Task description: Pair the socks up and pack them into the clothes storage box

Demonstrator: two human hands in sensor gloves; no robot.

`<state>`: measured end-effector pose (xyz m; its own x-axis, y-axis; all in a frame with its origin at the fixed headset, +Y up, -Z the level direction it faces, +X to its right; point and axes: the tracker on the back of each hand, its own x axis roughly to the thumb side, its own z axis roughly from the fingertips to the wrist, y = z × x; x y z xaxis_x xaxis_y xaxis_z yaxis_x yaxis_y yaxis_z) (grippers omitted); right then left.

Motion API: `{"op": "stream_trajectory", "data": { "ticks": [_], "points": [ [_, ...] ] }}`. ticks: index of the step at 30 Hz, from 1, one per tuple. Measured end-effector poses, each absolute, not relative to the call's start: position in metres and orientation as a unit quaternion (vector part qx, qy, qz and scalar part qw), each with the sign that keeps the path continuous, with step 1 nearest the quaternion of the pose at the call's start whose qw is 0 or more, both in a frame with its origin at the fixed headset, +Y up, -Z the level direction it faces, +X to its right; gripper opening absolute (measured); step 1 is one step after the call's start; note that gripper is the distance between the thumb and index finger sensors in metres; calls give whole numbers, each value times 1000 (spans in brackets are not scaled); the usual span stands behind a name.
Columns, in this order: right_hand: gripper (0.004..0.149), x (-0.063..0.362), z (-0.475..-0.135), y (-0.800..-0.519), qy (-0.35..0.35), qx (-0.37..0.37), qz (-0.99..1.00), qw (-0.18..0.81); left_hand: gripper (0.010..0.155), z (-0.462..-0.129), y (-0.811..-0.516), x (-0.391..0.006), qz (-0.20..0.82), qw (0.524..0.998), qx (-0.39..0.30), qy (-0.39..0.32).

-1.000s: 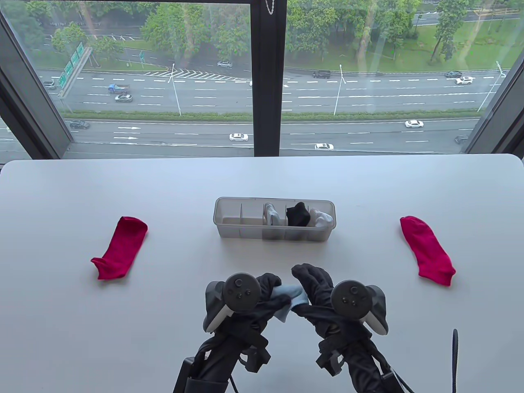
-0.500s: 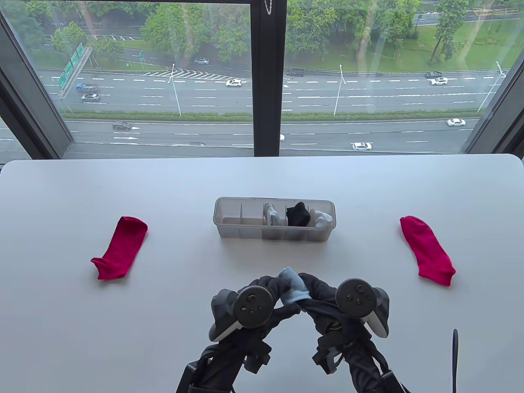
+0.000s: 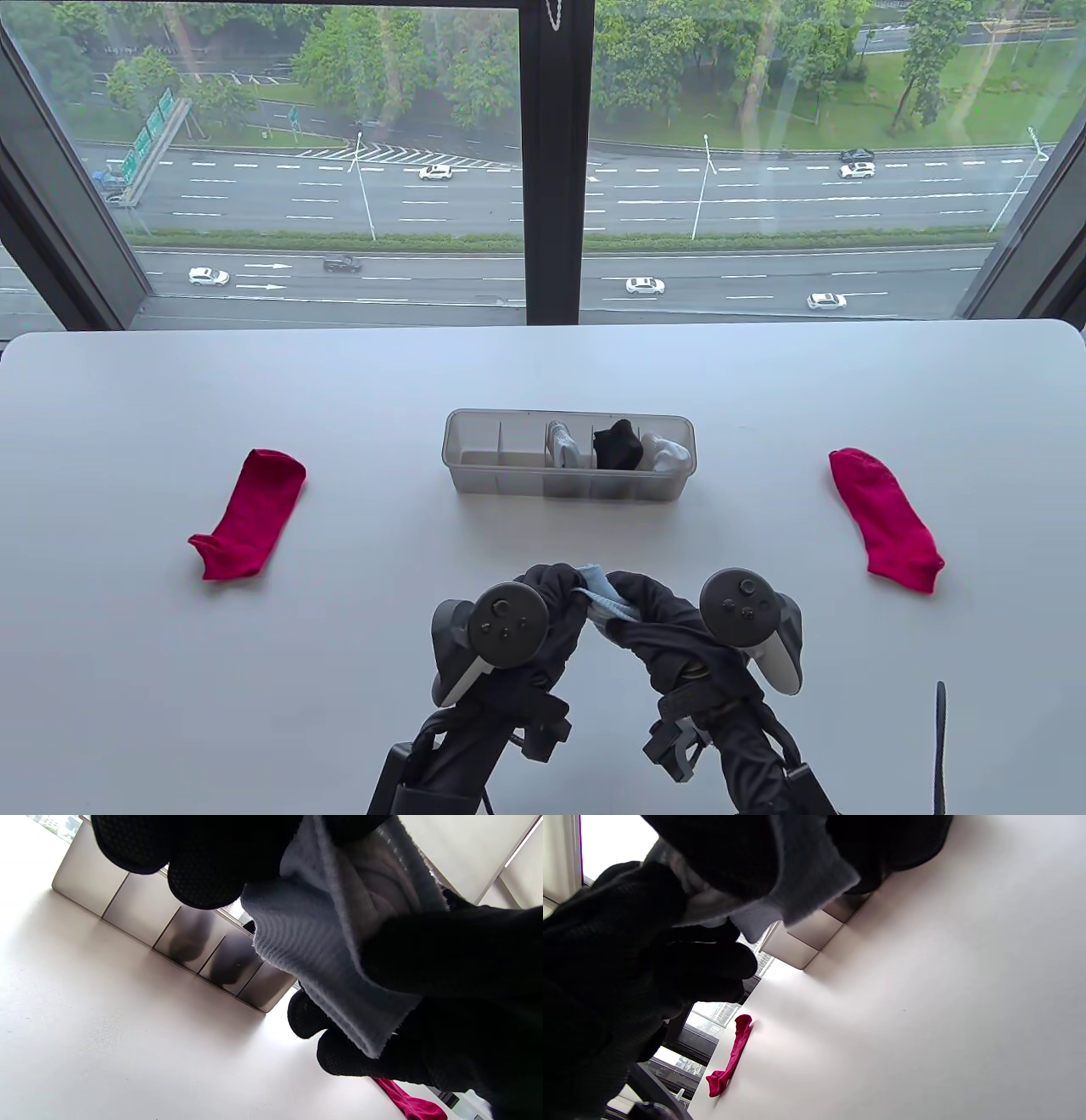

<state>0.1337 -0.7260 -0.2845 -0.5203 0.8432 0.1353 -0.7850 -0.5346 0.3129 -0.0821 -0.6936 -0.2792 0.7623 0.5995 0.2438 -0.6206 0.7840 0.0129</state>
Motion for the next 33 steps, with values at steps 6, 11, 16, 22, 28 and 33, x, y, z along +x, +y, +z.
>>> {"op": "stream_trajectory", "data": {
  "ticks": [6,11,16,22,28,33],
  "points": [
    [45,125,-285,-725,123,154,861,468,37,-287,-700,-92,364,927,7,-86],
    [42,131,-285,-721,124,146,783,592,37,-289,-704,-82,385,916,-29,-107],
    [57,143,-286,-727,70,124,841,522,37,-287,-704,-84,414,893,-41,-172],
    [45,144,-287,-727,93,154,836,519,37,-292,-712,-82,353,918,-78,-164],
    [48,144,-285,-721,15,146,905,400,70,-294,-716,-90,483,840,-182,-167],
    [61,136,-282,-713,-9,136,908,395,79,-292,-729,-72,500,783,-312,-199]
  ]
}}
